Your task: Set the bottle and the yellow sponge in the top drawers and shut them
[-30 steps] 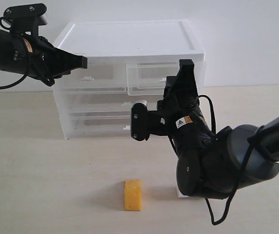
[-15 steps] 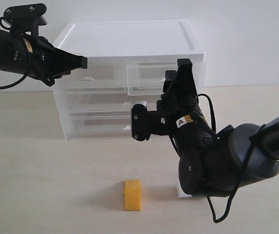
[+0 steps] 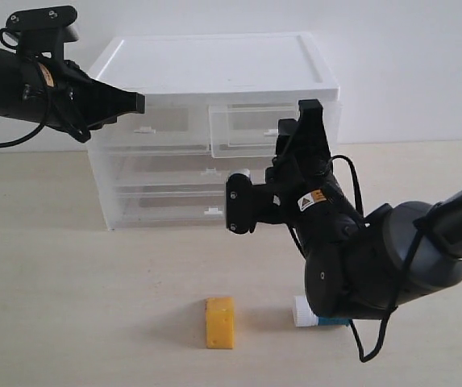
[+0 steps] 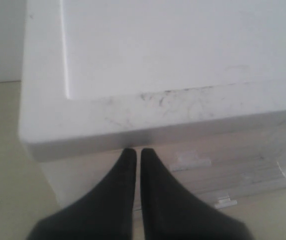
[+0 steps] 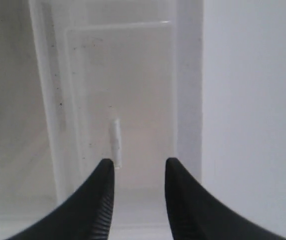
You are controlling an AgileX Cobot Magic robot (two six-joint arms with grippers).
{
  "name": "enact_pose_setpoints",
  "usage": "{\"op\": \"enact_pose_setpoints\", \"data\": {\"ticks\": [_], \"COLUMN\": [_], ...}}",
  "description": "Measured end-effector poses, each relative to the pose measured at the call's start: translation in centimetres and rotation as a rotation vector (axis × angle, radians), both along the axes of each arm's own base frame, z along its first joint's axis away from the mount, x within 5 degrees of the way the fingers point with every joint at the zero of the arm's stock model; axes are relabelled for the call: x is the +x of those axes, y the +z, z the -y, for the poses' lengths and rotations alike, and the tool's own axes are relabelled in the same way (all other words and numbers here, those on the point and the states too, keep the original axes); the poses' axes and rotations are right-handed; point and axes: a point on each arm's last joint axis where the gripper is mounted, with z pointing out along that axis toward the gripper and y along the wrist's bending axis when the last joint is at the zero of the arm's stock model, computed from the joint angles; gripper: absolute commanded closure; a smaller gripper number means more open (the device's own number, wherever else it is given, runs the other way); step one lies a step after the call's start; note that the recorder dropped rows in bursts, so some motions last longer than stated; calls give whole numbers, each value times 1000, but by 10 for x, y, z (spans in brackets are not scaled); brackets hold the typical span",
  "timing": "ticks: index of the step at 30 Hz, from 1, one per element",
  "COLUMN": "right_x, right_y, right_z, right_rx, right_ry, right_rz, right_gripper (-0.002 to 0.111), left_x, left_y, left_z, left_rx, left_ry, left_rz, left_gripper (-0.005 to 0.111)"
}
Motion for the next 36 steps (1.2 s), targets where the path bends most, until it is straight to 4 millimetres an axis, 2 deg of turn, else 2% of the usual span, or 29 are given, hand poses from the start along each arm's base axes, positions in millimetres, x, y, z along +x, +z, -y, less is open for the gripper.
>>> {"op": "enact_pose_setpoints", "data": {"ticks": [6, 16, 28, 36], "right_x": [6, 16, 21, 33], "right_y": [-18, -4, -2, -2], "right_z": [2, -6, -10, 4], "right_rx": [-41, 0, -9, -28], "right_ry": [3, -1, -6, -20], "right_rz": [-19, 32, 28, 23], "right_gripper": [79, 79, 79, 79], "left_x": [0, 0, 0, 0], "left_y": [0, 0, 0, 0], "left_z": [0, 0, 0, 0], "left_rx": [0, 0, 0, 0], "left_ry": [0, 0, 0, 0], "left_rz": [0, 0, 0, 0], "left_gripper": [103, 103, 103, 103]}}
